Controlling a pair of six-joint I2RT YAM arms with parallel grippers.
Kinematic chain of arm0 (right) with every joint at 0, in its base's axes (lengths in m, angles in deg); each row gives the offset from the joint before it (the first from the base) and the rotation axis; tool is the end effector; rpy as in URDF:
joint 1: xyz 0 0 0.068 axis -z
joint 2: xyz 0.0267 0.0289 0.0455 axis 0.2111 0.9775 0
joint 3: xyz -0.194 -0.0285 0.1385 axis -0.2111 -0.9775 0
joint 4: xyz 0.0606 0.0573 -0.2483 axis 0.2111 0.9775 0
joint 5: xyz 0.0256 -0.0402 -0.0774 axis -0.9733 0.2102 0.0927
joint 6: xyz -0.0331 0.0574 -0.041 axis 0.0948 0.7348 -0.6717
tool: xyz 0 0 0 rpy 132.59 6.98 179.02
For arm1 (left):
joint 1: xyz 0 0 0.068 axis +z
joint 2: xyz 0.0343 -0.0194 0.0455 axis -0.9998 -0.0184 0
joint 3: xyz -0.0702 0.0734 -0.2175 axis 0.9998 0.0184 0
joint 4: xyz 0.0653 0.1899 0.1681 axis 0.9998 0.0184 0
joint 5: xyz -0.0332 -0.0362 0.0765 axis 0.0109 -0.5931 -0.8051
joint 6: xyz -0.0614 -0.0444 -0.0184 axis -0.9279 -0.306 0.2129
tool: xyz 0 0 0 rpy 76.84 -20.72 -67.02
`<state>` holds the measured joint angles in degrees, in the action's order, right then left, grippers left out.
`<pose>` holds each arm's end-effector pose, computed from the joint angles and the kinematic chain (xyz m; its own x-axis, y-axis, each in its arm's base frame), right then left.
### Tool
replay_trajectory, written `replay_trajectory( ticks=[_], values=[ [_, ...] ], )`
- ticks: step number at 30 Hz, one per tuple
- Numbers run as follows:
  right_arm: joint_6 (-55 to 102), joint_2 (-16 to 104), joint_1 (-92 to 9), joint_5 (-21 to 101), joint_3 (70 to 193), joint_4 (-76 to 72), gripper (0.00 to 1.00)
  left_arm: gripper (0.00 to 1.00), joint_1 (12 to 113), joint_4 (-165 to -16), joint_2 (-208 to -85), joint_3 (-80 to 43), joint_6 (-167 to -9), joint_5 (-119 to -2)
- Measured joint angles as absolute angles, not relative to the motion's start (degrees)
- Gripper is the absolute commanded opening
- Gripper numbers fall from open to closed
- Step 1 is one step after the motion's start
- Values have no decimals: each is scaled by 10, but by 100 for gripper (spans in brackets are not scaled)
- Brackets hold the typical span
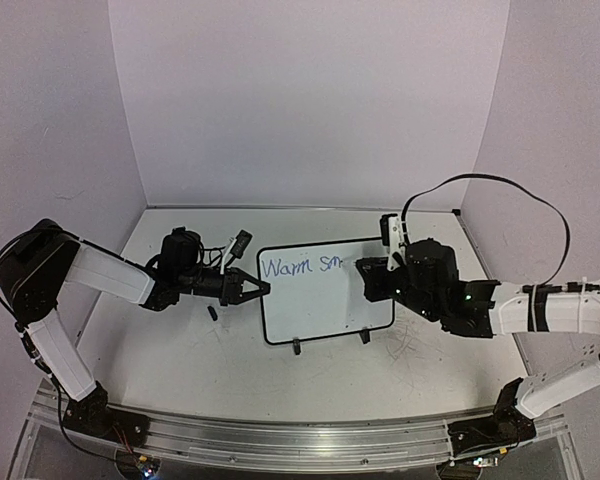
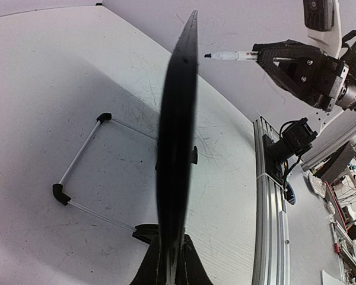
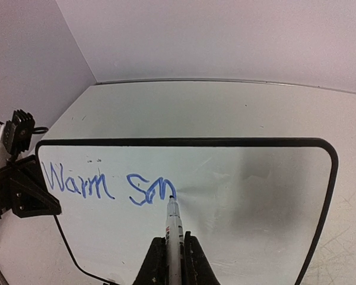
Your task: Write a sentence on the whiteboard
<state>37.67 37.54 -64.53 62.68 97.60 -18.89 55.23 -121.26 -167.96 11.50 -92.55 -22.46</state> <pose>0.2155 0.2507 0.2132 -0.3803 0.0747 -0.9218 -0.5090 0.8153 0.2760 0.2637 -0.2341 0.1309 -0.5546 0.1442 -0.8195 0.8221 0.2474 -0.5128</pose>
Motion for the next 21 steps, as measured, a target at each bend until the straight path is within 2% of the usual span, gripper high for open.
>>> replay_trajectory(
  ticks=[21],
  values=[
    [356,390,-628,622,994,-203,0,0,552,-1213,-1680,115,-925,-224]
  ],
)
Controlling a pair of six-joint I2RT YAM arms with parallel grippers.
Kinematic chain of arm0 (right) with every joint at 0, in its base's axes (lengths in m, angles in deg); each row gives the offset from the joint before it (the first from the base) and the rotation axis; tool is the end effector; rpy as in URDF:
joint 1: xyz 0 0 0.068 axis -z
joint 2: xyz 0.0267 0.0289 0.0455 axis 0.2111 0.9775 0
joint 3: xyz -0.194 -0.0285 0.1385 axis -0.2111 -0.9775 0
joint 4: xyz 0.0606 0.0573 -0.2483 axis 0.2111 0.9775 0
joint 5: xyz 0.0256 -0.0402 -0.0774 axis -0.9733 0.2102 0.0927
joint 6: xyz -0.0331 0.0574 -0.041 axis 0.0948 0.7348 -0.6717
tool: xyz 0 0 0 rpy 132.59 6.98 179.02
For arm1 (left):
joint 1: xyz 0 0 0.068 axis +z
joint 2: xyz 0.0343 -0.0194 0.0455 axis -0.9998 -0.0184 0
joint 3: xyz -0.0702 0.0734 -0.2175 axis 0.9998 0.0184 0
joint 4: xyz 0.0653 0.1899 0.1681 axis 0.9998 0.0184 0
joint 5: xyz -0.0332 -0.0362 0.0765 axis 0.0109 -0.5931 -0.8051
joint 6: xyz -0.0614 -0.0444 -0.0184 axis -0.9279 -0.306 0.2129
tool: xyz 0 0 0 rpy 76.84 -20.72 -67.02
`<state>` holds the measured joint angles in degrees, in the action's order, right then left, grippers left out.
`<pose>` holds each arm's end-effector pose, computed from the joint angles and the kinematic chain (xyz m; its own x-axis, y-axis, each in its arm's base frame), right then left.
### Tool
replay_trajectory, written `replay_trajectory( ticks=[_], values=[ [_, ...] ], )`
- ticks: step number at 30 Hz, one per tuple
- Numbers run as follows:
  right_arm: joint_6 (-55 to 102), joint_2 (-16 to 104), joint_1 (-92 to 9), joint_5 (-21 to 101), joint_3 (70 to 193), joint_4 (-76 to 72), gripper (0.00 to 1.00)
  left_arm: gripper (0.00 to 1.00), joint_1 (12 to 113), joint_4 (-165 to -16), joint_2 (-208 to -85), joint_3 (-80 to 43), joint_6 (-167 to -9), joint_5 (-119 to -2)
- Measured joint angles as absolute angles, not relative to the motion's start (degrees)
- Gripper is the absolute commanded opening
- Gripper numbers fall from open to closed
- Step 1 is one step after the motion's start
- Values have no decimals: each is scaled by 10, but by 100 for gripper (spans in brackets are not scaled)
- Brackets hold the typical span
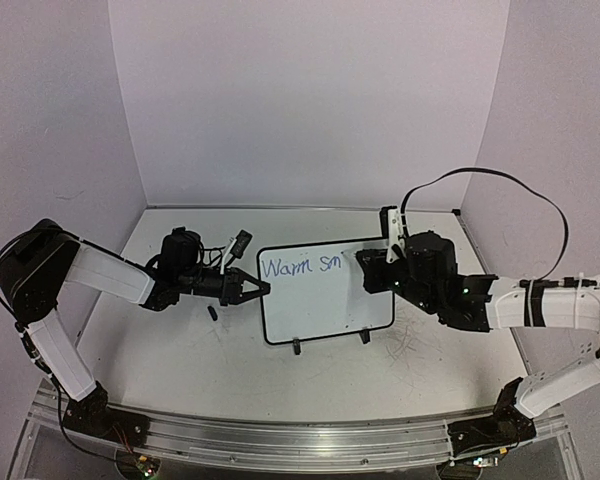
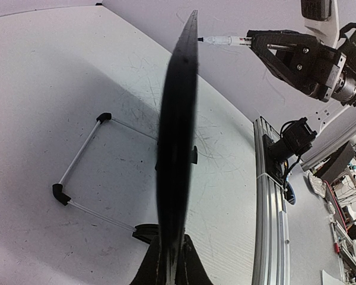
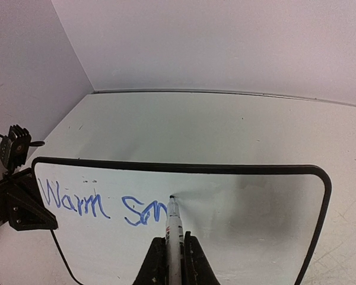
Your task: Write a sentence on the whiteboard
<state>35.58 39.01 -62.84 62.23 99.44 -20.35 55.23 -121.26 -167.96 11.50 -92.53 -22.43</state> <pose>0.2272 0.2504 0.2205 -0.3431 0.0772 -0.9361 -0.5091 0.8223 0.2544 0.2636 -0.2341 0.1309 -0.5543 0.1444 -0.8197 0.8224 0.2469 -0.5126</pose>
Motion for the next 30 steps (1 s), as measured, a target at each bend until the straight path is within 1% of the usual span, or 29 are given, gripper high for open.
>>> replay_trajectory(
  ticks=[15,23,30],
  values=[
    [356,401,-629,630,997,-207,0,0,552,-1212,-1680,115,-926,-225],
    [353,365,-628,616,989,-206,0,0,552,-1212,-1680,115,-925,-224],
    [354,372,-628,616,989,-206,0,0,552,-1212,-1680,115,-925,-224]
  ],
)
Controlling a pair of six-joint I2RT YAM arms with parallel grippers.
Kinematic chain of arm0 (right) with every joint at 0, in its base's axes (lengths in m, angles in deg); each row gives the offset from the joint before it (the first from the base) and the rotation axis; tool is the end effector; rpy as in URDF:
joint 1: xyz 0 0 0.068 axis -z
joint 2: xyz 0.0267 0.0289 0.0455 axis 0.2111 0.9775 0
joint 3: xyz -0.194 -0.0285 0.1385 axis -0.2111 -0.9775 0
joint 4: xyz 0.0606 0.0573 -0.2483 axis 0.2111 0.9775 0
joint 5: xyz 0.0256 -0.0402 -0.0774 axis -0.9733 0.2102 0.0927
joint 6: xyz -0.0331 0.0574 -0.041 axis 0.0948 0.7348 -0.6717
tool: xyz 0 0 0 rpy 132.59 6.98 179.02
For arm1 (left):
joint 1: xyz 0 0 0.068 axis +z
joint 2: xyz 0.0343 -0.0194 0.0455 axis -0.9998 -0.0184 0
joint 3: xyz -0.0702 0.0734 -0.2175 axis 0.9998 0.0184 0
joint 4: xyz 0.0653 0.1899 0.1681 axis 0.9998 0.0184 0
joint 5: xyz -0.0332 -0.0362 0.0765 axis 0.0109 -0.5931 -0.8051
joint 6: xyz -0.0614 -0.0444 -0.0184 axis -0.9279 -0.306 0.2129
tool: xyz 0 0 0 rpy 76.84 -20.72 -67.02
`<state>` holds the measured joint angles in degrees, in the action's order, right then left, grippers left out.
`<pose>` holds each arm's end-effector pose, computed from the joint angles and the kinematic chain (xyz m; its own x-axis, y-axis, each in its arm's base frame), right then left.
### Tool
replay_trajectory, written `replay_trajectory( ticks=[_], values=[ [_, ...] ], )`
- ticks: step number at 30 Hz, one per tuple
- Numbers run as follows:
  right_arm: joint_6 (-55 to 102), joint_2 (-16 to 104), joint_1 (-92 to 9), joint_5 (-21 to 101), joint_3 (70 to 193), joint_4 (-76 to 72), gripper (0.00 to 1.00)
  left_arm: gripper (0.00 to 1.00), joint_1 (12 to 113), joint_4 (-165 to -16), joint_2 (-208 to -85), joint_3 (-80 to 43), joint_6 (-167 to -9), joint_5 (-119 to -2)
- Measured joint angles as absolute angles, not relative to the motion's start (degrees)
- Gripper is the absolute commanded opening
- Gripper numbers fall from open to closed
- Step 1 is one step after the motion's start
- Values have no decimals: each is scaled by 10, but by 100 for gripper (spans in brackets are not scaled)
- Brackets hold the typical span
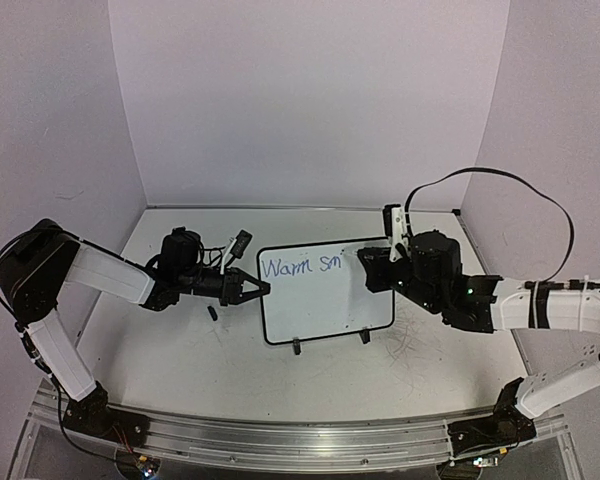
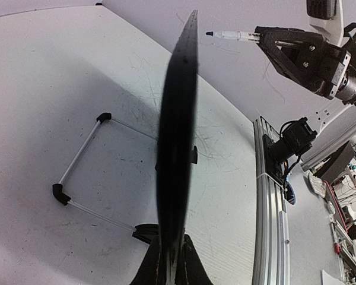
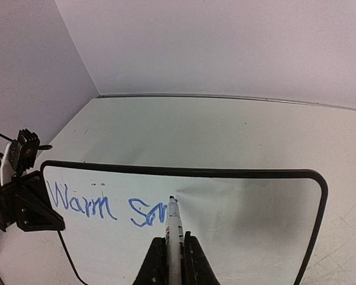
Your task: Write a sentence on the whiteboard
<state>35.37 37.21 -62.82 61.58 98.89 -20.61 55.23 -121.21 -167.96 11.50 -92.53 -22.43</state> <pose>0.2240 0.2475 0.2274 -0.3284 0.0914 -0.9401 -0.5228 0.8114 0.2615 0.2636 -0.2340 0.1308 -0.5549 0.1448 -0.8192 0.8220 0.2471 -0.5131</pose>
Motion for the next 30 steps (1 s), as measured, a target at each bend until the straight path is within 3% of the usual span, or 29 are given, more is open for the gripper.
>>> replay_trajectory(
  ticks=[30],
  values=[
    [361,396,-628,625,989,-204,0,0,552,-1210,-1680,115,-923,-225]
  ],
)
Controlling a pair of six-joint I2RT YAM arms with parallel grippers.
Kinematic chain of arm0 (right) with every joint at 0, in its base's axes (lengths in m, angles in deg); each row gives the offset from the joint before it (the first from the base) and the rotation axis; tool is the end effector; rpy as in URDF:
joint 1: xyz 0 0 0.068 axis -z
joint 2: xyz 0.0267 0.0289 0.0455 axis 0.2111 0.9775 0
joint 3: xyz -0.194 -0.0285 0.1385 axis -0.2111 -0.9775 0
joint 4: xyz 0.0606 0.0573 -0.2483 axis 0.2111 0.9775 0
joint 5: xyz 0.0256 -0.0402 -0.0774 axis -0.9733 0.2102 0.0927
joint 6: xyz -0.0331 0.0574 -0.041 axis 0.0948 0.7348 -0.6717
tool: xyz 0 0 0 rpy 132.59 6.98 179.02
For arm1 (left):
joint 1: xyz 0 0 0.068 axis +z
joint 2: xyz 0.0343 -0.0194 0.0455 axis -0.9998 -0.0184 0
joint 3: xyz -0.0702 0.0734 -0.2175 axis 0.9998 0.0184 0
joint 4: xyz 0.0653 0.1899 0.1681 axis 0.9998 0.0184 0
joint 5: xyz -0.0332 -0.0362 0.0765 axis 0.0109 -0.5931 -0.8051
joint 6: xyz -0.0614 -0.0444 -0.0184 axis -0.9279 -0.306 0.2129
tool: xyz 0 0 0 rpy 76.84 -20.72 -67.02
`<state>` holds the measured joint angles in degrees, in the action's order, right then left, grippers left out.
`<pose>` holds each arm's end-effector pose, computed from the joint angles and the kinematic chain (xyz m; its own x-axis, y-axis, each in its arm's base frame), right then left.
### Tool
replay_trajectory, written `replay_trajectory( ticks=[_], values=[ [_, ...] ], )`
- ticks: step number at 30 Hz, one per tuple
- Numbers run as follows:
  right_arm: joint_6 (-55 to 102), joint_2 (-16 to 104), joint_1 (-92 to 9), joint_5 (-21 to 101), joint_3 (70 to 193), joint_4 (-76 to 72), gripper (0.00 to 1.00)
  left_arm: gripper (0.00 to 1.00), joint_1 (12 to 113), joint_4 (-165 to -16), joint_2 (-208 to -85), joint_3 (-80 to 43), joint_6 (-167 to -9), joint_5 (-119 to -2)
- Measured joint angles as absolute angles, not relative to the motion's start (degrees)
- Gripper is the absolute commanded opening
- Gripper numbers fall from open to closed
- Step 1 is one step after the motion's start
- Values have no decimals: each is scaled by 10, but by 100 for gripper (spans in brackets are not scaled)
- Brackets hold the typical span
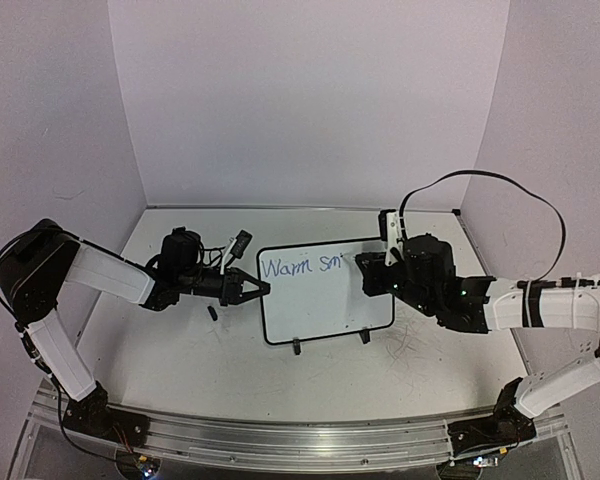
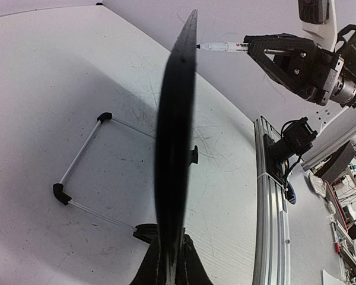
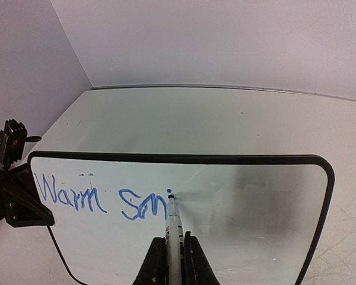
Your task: Write a sentence on the whiteboard
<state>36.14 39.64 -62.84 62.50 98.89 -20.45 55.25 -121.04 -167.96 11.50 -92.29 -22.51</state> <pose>0.2274 0.2502 0.2137 -0.3579 0.0725 -0.9309 -0.4991 0.8278 0.2564 0.2637 -0.2339 0.1305 -0.5535 0.1467 -0.8199 0.8228 0.2489 -0.5109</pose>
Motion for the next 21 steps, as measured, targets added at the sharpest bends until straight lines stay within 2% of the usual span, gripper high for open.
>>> replay_trajectory(
  ticks=[21],
  values=[
    [389,388,-632,621,971,-185,0,0,552,-1197,-1680,107,-921,-225]
  ],
)
